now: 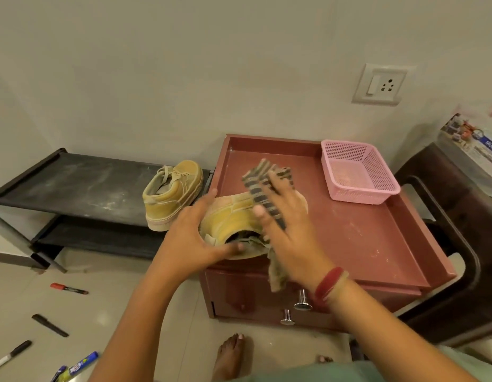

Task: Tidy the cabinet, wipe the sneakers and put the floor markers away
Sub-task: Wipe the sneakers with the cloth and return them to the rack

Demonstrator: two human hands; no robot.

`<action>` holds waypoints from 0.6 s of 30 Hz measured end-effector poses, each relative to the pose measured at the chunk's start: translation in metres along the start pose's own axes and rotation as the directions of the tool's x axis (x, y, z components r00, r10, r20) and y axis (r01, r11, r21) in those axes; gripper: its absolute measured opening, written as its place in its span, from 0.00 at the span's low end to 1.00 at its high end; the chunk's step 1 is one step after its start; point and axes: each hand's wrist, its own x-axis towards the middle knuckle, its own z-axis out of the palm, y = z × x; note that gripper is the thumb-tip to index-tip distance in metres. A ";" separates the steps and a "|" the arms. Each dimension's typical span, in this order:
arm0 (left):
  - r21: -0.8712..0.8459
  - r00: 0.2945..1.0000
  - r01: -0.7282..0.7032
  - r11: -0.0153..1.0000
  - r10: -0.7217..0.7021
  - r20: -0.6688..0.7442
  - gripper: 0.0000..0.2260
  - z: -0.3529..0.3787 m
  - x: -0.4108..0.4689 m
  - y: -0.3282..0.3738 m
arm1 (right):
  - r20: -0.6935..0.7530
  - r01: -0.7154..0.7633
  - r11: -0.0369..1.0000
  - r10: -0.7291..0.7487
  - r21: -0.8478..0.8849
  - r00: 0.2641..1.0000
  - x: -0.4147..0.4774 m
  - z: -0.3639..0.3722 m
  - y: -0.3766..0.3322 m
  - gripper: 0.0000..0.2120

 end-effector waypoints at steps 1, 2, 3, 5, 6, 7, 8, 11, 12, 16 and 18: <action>-0.038 1.000 0.001 0.999 -0.002 -0.024 0.48 0.000 0.000 -0.001 | 0.098 0.066 0.992 -0.055 -0.107 0.994 -0.002 0.010 -0.004 0.22; -0.063 1.000 0.000 0.998 -0.002 -0.030 0.49 0.000 0.000 -0.001 | 0.188 0.124 0.974 -0.089 -0.187 0.978 -0.006 0.021 -0.006 0.23; -0.071 1.000 -0.001 0.997 -0.001 -0.027 0.49 -0.001 -0.001 -0.001 | 0.244 0.170 0.957 -0.111 -0.235 0.963 -0.009 0.031 -0.005 0.23; -0.057 1.000 -0.005 0.998 0.004 -0.014 0.50 -0.002 -0.002 0.000 | 0.242 0.209 0.945 -0.148 -0.250 0.959 -0.012 0.040 0.003 0.22; -0.042 1.000 -0.012 0.999 0.012 -0.010 0.49 -0.002 -0.002 0.000 | 0.225 0.202 0.950 -0.148 -0.240 0.963 -0.011 0.040 0.010 0.21; -0.025 1.000 -0.022 0.999 0.022 -0.009 0.49 -0.002 -0.001 0.000 | 0.213 0.182 0.956 -0.133 -0.232 0.968 -0.011 0.039 0.018 0.21; -0.007 1.000 -0.024 1.000 0.023 -0.009 0.48 -0.001 -0.001 -0.001 | 0.203 0.154 0.962 -0.108 -0.227 0.973 -0.011 0.038 0.027 0.21; 0.050 1.000 -0.002 0.999 0.002 -0.004 0.44 -0.002 0.001 -0.003 | 0.157 -0.017 0.991 0.038 -0.132 0.987 -0.008 0.030 0.052 0.20; 0.063 1.000 0.001 0.998 -0.001 -0.006 0.43 -0.002 0.001 -0.003 | 0.141 -0.082 0.992 0.095 -0.096 0.985 -0.006 0.026 0.063 0.20; 0.038 0.997 0.064 0.997 -0.062 -0.050 0.40 -0.002 0.003 0.003 | -0.030 -0.440 0.896 0.439 -0.055 0.898 0.001 -0.001 0.090 0.22; 0.037 0.997 0.070 0.997 -0.068 -0.047 0.39 -0.002 0.003 0.005 | -0.048 -0.424 0.899 0.431 0.113 0.901 0.000 -0.004 0.081 0.22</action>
